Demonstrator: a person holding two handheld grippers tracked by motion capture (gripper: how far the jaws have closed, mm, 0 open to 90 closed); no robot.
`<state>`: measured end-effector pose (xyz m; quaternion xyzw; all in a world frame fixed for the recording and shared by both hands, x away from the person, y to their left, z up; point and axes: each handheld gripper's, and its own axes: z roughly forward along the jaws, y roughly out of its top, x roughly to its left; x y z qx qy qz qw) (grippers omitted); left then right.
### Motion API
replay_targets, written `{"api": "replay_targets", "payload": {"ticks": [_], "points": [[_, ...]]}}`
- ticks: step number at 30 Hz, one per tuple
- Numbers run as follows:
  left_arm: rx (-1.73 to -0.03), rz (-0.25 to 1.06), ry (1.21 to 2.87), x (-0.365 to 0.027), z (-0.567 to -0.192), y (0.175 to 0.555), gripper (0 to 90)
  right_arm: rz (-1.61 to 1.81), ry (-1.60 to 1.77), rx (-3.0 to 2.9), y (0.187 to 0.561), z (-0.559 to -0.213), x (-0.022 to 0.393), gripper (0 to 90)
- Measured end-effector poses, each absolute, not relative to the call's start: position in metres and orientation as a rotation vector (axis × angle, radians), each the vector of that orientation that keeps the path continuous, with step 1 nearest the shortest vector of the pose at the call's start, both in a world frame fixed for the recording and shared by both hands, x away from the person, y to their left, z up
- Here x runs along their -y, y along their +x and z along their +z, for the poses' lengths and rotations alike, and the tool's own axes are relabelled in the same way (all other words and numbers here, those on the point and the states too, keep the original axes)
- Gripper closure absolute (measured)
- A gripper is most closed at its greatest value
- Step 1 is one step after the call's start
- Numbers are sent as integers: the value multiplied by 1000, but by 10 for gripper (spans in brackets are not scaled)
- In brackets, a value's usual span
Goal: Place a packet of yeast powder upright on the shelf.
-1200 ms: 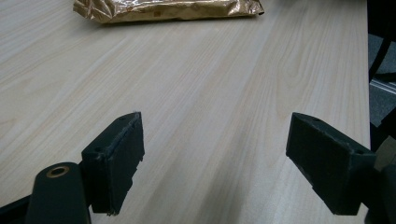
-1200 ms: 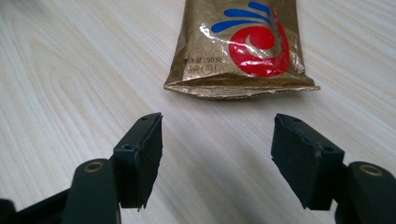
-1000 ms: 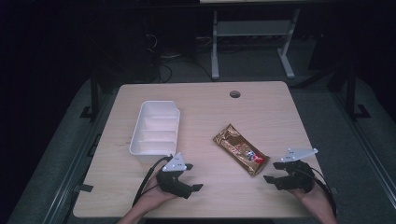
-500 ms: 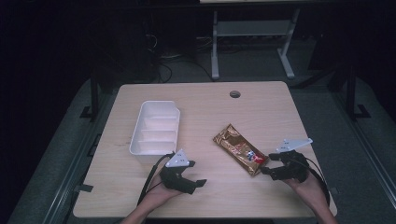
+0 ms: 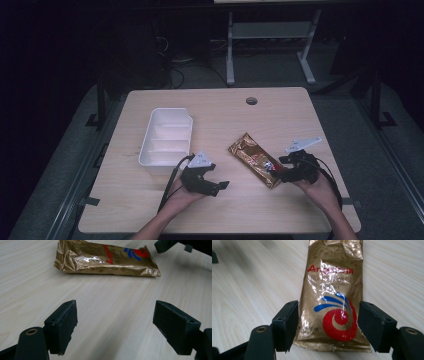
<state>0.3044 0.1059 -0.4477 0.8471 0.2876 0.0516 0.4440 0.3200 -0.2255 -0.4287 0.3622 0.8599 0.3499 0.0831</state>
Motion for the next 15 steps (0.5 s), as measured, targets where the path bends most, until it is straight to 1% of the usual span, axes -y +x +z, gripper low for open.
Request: {"api": "replay_targets", "payload": {"ticks": [3,4,6,7,8,9,10,15], "points": [[-743,137,2086,-98,-446,317,195,1043,1087,-2567,325,-428,222,402],[-743,137,2086,-98,-446,317,205,1043,1087,-2567,325,-428,222,402],[-783,134,2075,-92,-444,330,205,1031,1107,-2590,330,-433,221,489],[-783,134,2075,-92,-444,330,205,1022,1115,-2602,331,-435,221,508],[-816,120,2058,-89,-443,339,206,1008,1119,-2612,332,-437,220,520],[-816,120,2058,-89,-443,339,206,1008,1119,-2612,332,-437,220,520],[-832,133,2059,-84,-443,347,206,999,1117,-2633,333,-439,218,567],[-886,103,2042,-75,-444,364,214,963,1118,-2647,334,-443,216,583]]}}
